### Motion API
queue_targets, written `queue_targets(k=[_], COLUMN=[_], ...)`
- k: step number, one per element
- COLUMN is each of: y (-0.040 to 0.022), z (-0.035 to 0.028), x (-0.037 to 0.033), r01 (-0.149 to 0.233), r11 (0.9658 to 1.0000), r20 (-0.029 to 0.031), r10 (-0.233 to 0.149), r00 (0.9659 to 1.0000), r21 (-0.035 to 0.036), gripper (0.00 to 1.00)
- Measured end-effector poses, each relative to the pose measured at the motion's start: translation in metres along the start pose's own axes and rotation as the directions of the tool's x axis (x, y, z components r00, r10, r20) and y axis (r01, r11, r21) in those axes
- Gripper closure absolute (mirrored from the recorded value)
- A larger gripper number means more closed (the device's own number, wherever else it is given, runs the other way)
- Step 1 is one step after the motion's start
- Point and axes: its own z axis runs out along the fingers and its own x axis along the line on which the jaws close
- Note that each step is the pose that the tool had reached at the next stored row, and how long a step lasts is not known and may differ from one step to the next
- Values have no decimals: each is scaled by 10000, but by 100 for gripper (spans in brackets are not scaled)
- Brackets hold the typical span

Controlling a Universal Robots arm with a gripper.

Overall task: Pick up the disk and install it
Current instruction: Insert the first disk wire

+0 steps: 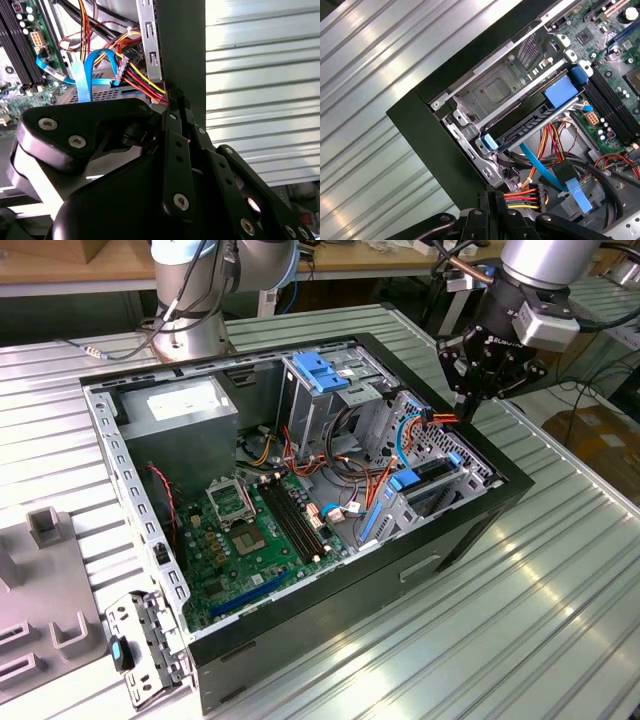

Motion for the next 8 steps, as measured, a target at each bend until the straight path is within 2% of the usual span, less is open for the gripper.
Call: queue_targets(k=[2,4,7,8], y=[0,0,0,0], z=[0,0,0,0], x=[0,0,0,0], r01=[-352,-758,-1447,-1696], r11=[9994,9971,9894,9854], r20=[-4,-8,-20,-25], r10=[352,758,1447,1696], r00=[9994,9971,9895,9855], r21=[-27,-58,-110,-129], gripper=[84,84,84,84])
